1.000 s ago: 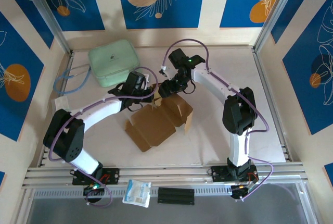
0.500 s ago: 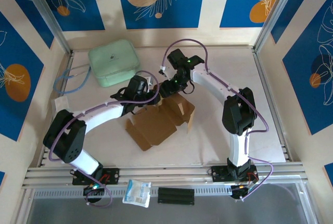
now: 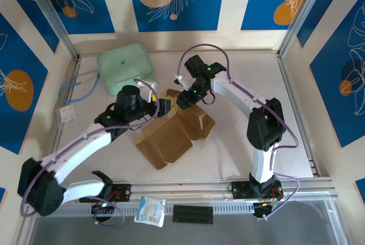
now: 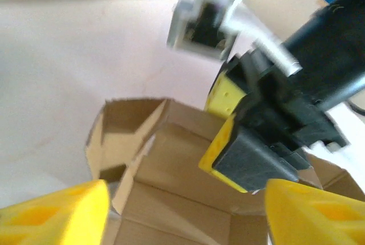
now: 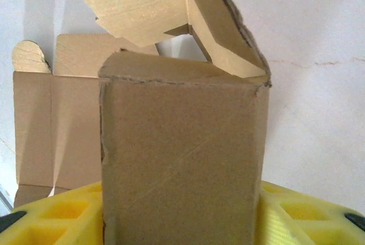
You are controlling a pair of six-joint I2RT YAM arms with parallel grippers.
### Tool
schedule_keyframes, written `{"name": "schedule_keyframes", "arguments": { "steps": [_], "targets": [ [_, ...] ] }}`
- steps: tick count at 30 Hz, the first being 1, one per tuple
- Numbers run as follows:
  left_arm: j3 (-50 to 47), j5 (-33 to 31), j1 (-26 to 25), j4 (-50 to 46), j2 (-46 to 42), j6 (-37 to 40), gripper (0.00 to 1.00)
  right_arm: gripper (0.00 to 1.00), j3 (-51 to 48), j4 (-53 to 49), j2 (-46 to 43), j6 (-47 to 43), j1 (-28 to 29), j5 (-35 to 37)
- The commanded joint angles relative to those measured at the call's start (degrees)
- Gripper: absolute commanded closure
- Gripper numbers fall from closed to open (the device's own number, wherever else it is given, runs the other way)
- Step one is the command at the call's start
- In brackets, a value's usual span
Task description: Fold the paper box
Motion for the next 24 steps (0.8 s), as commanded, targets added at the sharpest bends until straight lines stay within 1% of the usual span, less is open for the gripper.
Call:
{"name": "schedule_keyframes", "arguments": {
  "steps": [1, 3, 4, 6, 8, 9, 10, 11, 13, 14, 16, 19, 24],
  "targets": [
    [0.79, -2.8, 0.68, -6.93, -3.97, 17.82, 0.15, 0.45, -0.75, -0.62, -1.81, -3.11, -0.05, -1.33],
    [4.18, -6.6, 1.66, -12.35, -4.41, 23.16, 0.13, 0.46, -0.8, -0.6, -1.81, -3.33, -0.15, -1.91],
    [6.63, -6.82, 3.34, -15.85, -3.63, 25.47, 0.13, 0.46, -0.76, -0.64, -1.84, -3.3, -0.08, -2.06],
    [11.31, -2.53, 8.12, -21.09, -0.84, 29.54, 0.11, 0.47, -0.98, -0.75, -2.13, -3.12, -0.14, -2.63],
    [16.53, 5.87, 13.76, -26.68, 3.98, 32.99, 0.05, 0.47, -1.81, -0.16, -2.82, -3.18, -0.11, -3.03],
    [19.0, 9.33, 15.48, -29.69, 6.94, 35.66, 0.02, 0.47, -2.15, 0.0, -3.12, -3.44, -0.24, -3.08],
    [22.01, 11.9, 16.73, -33.79, 10.4, 39.44, 0.0, 0.47, -2.49, 0.13, -3.37, -3.77, -0.21, -2.72],
    [25.12, 13.35, 17.18, -38.85, 13.67, 43.89, 0.0, 0.47, -2.79, 0.05, -3.55, -4.05, -0.25, -2.32],
    [29.08, 14.55, 17.16, -45.47, 19.15, 51.73, 0.0, 0.47, -3.23, 0.1, -3.95, -4.48, -0.32, -2.3],
    [29.52, 14.22, 17.25, -45.63, 20.76, 54.72, 0.0, 0.47, -3.53, 0.2, -4.21, -4.65, -0.41, -2.55],
    [29.93, 15.91, 17.54, -44.54, 22.95, 60.48, 0.01, 0.48, -3.93, 0.55, -4.57, -4.97, -0.35, -3.15],
    [30.65, 18.91, 18.09, -40.82, 26.68, 65.47, 0.02, 0.48, -4.21, 0.84, -5.04, -5.65, -0.24, -2.97],
    [35.37, 26.72, 18.01, -39.11, 34.4, 66.77, 0.04, 0.49, -4.21, 0.75, -5.26, -6.23, 0.04, -1.8]
  ]
}}
